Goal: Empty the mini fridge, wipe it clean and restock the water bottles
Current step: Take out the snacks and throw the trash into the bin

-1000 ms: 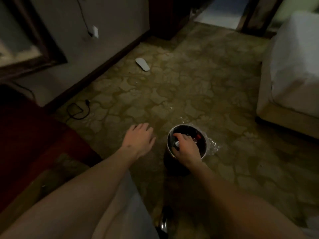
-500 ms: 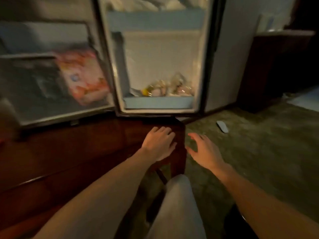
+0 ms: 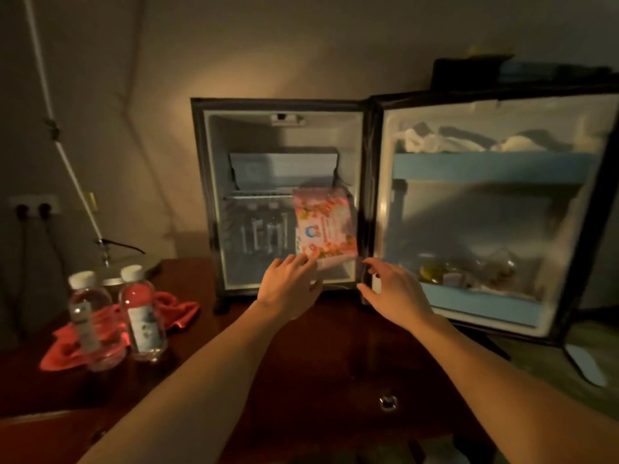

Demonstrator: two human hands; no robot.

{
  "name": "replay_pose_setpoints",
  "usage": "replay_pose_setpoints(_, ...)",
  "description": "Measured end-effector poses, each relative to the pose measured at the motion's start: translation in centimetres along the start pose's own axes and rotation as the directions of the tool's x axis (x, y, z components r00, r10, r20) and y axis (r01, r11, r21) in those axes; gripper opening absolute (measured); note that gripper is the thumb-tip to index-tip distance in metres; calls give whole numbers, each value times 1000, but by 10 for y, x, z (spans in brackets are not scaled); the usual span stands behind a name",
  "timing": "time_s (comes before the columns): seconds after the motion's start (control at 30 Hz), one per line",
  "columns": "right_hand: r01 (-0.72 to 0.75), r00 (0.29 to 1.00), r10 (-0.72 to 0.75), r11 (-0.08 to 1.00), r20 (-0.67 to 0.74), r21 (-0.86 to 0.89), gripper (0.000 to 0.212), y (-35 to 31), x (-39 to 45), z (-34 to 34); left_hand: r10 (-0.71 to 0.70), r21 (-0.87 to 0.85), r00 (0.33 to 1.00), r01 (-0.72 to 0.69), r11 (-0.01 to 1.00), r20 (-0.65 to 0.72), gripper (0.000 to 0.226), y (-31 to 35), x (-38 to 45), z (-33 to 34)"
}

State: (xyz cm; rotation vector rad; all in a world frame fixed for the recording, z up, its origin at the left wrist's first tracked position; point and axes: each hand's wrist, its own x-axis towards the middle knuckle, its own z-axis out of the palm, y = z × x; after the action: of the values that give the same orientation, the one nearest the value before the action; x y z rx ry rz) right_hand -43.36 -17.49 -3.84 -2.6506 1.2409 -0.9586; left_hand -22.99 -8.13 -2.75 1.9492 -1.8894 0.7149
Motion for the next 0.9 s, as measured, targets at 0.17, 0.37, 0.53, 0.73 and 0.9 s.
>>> replay_pose_setpoints(0.17, -60, 998, 60, 990, 1, 128, 55, -25, 63, 18, -98, 22, 995, 98, 995, -3, 27, -47, 19, 2)
replay_pose_setpoints(0.37, -160, 982, 182, 933, -41, 324, 76, -39, 133, 41, -163, -24, 984, 165, 986, 71, 29, -73, 64, 20)
replay_pose_setpoints(0.53, -209, 963, 259, 896, -78, 391, 98, -41, 165, 68, -211, -150, 971, 227, 962, 116, 40, -82, 101, 38)
replay_pose_setpoints(0.73, -191, 959, 267, 860, -99, 474, 75, -41, 169, 74, -231, -246, 962, 261, 933, 144, 59, -92, 113, 59)
replay_pose_setpoints(0.9, -81, 989, 129, 884, -73, 460, 24, -36, 155, 75, -281, -354, 949, 315, 881, 146, 55, -97, 104, 61)
